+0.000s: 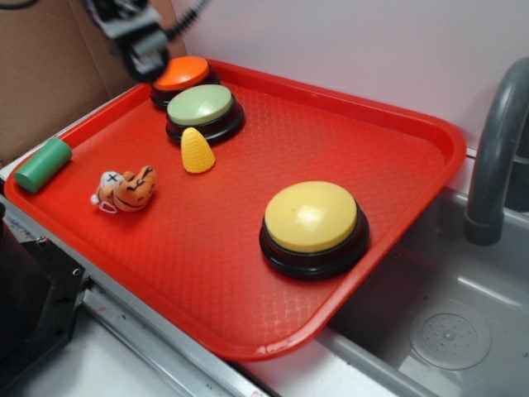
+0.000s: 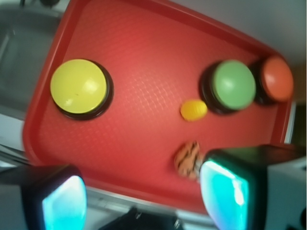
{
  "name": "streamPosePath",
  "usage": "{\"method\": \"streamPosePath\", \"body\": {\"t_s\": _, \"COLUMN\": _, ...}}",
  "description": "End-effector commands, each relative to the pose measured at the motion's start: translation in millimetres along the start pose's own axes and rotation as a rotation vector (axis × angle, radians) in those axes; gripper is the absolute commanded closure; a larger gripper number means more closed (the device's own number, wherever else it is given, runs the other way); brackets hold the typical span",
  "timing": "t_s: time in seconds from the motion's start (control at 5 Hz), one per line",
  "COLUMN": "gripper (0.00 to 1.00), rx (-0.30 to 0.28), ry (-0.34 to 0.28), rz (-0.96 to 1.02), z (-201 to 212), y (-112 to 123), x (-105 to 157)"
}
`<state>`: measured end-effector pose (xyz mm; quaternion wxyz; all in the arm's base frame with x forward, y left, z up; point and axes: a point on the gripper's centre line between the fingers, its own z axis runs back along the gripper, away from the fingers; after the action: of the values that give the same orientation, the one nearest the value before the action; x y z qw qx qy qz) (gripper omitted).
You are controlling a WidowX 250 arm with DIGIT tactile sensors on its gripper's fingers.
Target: Push the yellow button.
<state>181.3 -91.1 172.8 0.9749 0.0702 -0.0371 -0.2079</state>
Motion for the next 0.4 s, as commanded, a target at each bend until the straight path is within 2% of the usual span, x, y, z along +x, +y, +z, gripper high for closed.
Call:
{"method": "streamPosePath", "body": {"t_s": 0.0, "gripper": 0.0, "rx": -0.075, "ry": -0.112, "rz": -0.097, "z": -43, "y": -36, "x": 36}}
{"method": "streamPosePath", "body": {"t_s": 0.2, "gripper": 0.0, "rx": -0.112, "ry": -0.071, "rz": -0.098, "z": -70, "y": -41, "x": 56}}
